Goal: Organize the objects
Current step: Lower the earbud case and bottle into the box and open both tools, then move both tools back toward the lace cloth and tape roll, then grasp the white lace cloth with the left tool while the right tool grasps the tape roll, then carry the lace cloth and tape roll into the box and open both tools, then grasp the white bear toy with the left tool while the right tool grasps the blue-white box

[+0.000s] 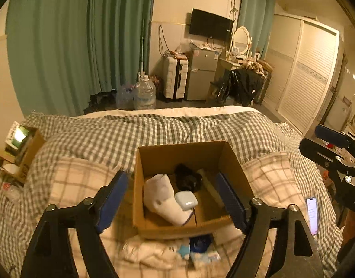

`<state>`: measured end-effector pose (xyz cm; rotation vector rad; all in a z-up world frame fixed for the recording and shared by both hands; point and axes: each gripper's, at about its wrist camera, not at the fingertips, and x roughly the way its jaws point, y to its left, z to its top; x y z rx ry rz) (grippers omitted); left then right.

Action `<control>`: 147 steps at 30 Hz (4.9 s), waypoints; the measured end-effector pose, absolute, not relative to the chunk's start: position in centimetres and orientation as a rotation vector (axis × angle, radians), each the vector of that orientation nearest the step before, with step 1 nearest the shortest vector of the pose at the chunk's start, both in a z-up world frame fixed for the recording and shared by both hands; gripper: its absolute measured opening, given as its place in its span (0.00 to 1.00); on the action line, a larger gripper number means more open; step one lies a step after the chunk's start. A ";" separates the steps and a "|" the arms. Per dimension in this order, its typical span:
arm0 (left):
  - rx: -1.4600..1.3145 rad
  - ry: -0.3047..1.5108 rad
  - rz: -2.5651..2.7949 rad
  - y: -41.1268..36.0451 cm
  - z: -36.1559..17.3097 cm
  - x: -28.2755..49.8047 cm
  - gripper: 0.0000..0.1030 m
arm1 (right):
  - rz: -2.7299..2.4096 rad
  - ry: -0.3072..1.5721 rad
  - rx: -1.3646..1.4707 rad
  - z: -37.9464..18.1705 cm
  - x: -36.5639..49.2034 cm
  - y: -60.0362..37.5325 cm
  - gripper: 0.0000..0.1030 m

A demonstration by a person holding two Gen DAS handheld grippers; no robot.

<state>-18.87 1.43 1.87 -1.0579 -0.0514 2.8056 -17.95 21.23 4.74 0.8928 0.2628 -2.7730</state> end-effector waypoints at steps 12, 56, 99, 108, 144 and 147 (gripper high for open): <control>-1.064 -0.100 2.867 -3.0 1.5 -10.6 0.93 | -2.812 0.302 0.903 4.4 -9.4 21.4 0.91; -1.405 -0.207 2.677 -0.4 -14.1 -11.8 0.11 | -2.691 0.328 1.150 -13.3 -13.0 16.2 0.82; -1.164 0.008 2.759 1.3 -0.3 -24.4 0.11 | -2.744 0.229 0.853 3.5 -22.6 17.2 0.82; -1.321 -0.023 2.660 1.5 -8.3 -28.2 0.11 | -2.660 0.192 1.060 -5.4 -28.0 17.2 0.81; -0.931 -0.016 2.932 -2.1 4.4 -11.9 1.00 | -2.831 0.236 0.792 7.2 -11.6 20.6 0.94; -0.958 -0.064 2.927 -2.8 2.6 -10.1 1.00 | -2.822 0.266 0.798 5.8 -9.5 20.2 0.94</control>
